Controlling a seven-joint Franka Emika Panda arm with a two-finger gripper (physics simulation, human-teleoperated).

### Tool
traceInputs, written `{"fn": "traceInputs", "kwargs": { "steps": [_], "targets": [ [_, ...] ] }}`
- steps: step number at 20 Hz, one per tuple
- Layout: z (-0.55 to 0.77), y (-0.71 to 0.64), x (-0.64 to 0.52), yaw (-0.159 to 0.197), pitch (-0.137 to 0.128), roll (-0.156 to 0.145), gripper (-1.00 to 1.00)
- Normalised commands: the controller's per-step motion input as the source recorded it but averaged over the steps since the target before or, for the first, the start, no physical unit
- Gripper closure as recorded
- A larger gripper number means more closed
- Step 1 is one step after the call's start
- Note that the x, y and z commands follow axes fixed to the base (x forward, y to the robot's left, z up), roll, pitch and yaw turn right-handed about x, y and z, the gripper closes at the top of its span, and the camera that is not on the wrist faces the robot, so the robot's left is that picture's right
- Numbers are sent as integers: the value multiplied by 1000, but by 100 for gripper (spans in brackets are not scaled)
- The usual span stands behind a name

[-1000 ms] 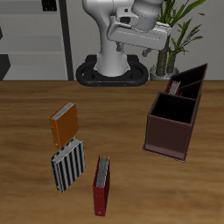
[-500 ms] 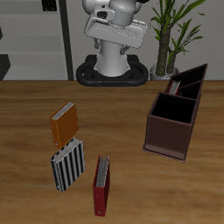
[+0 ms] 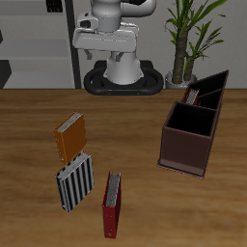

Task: Place the right red book into the left desk caddy's front compartment and place the orange book into the left desk caddy's left compartment and place the striped book into the left desk caddy's left compartment

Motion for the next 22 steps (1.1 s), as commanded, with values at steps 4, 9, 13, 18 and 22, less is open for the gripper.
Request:
{"fn": "traceInputs", "kwargs": {
  "steps": [4, 9, 13, 18, 22],
  "targets": [
    [-10, -493, 22, -5, 0, -21, -100],
    [37, -373, 44, -1, 2, -54, -100],
    [100, -192, 18, -2, -22, -60, -100],
    [170, -228, 189, -22, -8, -66, -100],
    [102, -31, 309, 19, -20, -32, -100]
  ]
}}
